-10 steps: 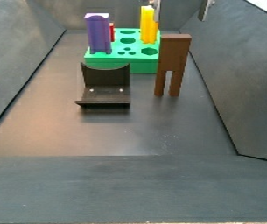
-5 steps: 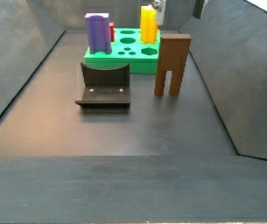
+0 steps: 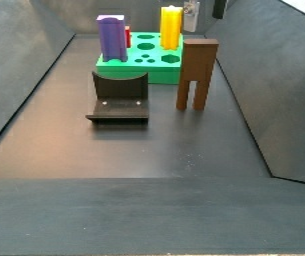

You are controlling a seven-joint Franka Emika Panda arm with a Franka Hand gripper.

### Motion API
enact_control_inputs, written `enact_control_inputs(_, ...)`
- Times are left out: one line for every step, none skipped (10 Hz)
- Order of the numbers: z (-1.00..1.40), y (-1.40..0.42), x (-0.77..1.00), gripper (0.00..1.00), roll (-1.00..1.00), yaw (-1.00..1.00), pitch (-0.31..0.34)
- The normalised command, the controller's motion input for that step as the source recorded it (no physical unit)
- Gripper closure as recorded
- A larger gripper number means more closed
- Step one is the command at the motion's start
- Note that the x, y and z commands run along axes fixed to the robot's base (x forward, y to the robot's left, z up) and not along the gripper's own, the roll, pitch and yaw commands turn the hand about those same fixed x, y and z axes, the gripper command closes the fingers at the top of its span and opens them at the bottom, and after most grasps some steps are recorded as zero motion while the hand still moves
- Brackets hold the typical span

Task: Pick up the square-circle object. Move up. Rotate the square-circle object. Move to above the board. Insert the square-circle object.
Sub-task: Rotate the square-circle object.

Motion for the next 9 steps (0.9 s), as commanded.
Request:
enact_control_inputs(-0.01, 0.0, 0.02, 0.0, 0.0, 1.0, 0.01)
enact_control_inputs(-0.01, 0.0, 0.02, 0.0, 0.0, 1.0, 0.01)
enact_control_inputs(-0.01, 0.0, 0.02, 0.0, 0.0, 1.0, 0.01)
enact_control_inputs(-0.01, 0.0, 0.02, 0.0, 0.0, 1.0, 0.011)
enact_control_inputs(-0.01, 0.0, 0.02, 0.0, 0.0, 1.0, 0.011)
enact_control_inputs(-0.01, 0.0, 0.02, 0.0, 0.0, 1.0, 0.012)
enact_control_inputs(-0.01, 0.0, 0.02, 0.0, 0.0, 1.0, 0.012)
enact_control_inputs(-0.01, 0.0, 0.02, 0.0, 0.0, 1.0, 0.013)
enact_control_inputs(-0.01, 0.0, 0.02, 0.0, 0.0, 1.0, 0.013)
